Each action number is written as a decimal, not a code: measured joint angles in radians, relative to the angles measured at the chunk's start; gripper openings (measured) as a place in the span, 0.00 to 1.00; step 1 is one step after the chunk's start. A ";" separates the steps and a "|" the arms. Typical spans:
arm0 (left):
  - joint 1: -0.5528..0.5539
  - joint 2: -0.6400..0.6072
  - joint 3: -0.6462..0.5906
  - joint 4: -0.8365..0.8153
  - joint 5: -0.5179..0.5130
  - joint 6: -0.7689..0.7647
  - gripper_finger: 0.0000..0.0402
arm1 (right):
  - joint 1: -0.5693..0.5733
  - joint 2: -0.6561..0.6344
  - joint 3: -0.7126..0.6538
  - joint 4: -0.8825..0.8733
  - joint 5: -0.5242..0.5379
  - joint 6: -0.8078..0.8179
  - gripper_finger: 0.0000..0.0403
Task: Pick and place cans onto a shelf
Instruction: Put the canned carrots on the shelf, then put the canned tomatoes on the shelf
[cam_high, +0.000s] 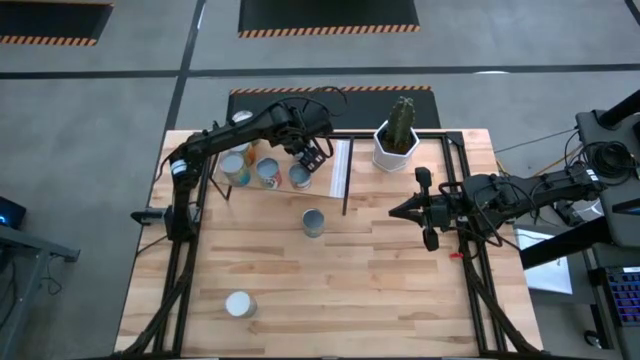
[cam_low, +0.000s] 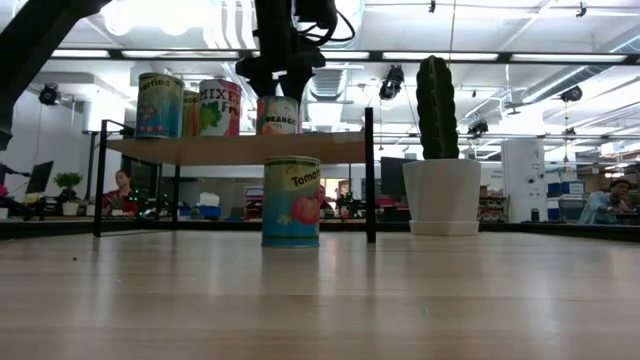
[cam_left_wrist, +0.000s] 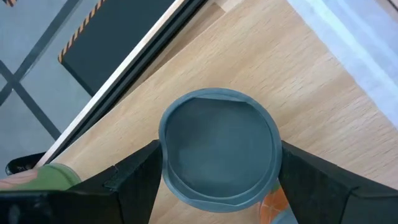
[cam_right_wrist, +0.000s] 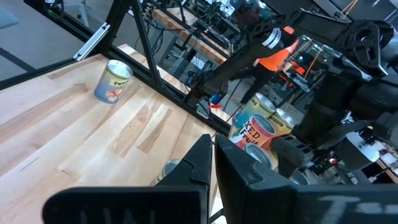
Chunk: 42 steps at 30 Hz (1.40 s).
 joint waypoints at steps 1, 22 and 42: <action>0.000 0.000 -0.001 0.000 0.000 0.000 0.68 | 0.000 0.000 0.000 0.000 0.000 0.000 0.02; -0.003 0.000 -0.017 0.029 -0.002 0.017 0.80 | 0.000 0.000 0.000 -0.009 0.051 0.007 0.02; -0.224 -0.032 0.105 -0.037 -0.001 0.303 0.73 | 0.000 0.000 0.000 -0.016 0.051 0.002 0.02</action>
